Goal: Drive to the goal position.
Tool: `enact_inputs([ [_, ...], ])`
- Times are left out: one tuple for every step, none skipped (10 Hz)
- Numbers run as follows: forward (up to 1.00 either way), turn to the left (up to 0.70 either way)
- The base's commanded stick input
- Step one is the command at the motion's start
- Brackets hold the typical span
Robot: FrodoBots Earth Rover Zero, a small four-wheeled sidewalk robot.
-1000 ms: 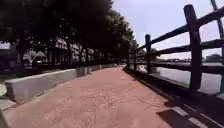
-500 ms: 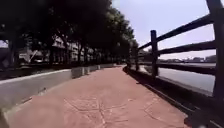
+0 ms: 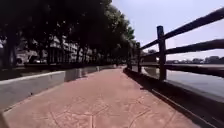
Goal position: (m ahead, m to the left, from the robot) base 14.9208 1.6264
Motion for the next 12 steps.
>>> enact_inputs([
  [1.00, 0.01],
  [1.00, 0.01],
  [1.00, 0.01],
  [1.00, 0.01],
  [1.00, 0.01],
  [1.00, 0.01],
  [1.00, 0.01],
  [1.00, 0.01],
  [1.00, 0.01],
  [1.00, 0.01],
  [1.00, 0.01],
  [1.00, 0.01],
])
